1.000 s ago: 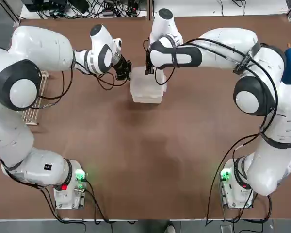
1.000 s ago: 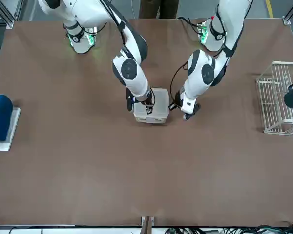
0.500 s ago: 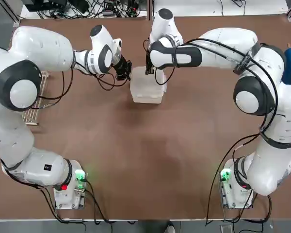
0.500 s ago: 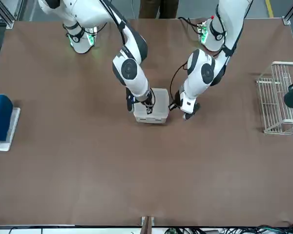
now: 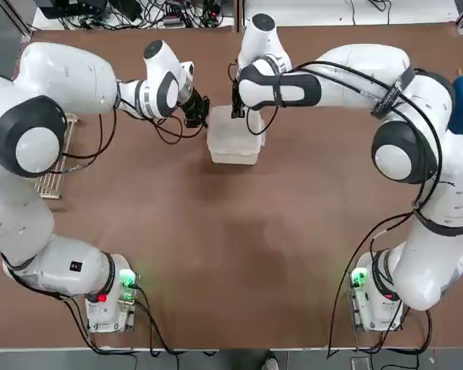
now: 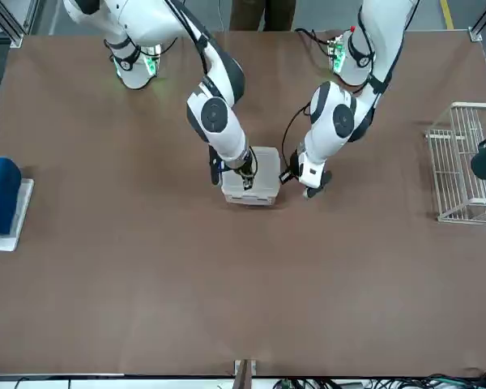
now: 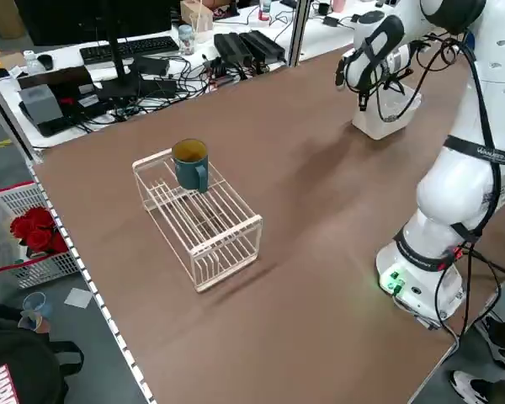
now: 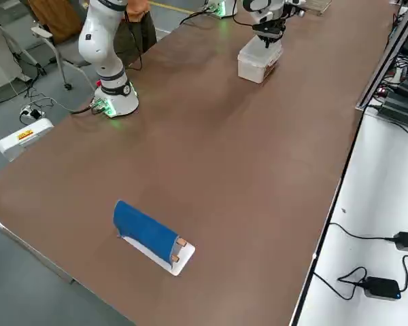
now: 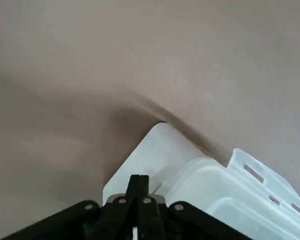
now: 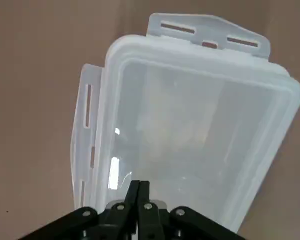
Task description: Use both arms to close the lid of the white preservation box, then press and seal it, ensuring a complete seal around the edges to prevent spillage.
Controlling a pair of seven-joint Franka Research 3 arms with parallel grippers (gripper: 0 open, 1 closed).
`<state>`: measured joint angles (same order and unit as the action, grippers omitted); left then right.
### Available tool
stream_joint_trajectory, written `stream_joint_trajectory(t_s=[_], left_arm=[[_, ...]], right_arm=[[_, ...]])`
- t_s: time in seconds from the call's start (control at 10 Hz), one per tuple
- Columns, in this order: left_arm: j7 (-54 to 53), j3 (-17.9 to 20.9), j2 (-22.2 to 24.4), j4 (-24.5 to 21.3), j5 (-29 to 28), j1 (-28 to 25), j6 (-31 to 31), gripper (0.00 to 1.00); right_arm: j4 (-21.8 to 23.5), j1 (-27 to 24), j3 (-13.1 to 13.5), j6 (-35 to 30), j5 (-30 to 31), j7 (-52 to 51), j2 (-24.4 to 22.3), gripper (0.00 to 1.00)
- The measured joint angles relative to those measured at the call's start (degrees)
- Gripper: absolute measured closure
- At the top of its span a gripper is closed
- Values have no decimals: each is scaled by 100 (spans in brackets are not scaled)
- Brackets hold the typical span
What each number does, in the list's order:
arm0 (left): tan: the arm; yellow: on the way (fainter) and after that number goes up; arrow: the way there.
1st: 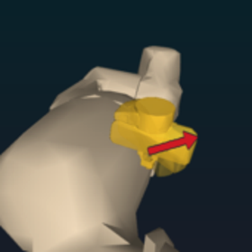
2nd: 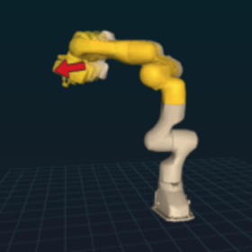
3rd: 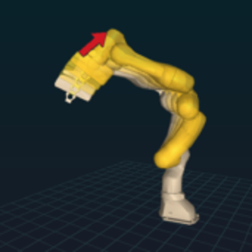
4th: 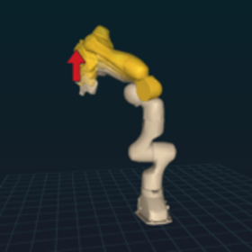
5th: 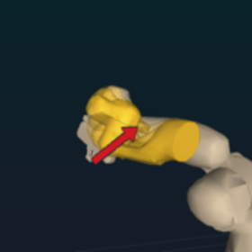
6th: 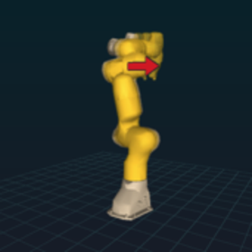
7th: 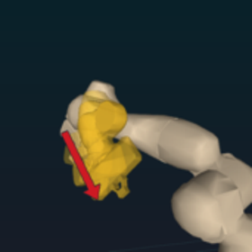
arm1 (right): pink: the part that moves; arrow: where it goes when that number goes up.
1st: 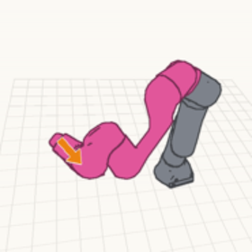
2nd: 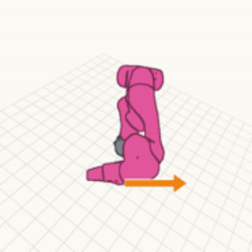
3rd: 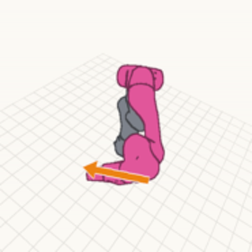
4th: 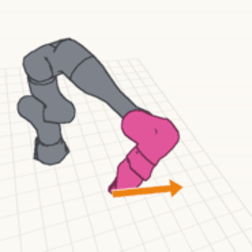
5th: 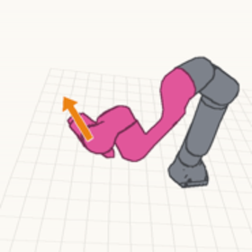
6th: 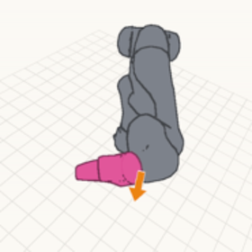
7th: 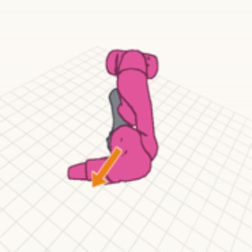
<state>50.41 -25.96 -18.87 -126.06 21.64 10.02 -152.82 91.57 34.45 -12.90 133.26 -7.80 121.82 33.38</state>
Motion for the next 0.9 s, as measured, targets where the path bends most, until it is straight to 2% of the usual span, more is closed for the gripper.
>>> stream_joint_trajectory(t_s=[0.9], left_arm=[[245, 31, 4, -20, -10, 48, -26, 99]], right_arm=[[0, 0, 0, 0, 0, 0, 0, 95]])
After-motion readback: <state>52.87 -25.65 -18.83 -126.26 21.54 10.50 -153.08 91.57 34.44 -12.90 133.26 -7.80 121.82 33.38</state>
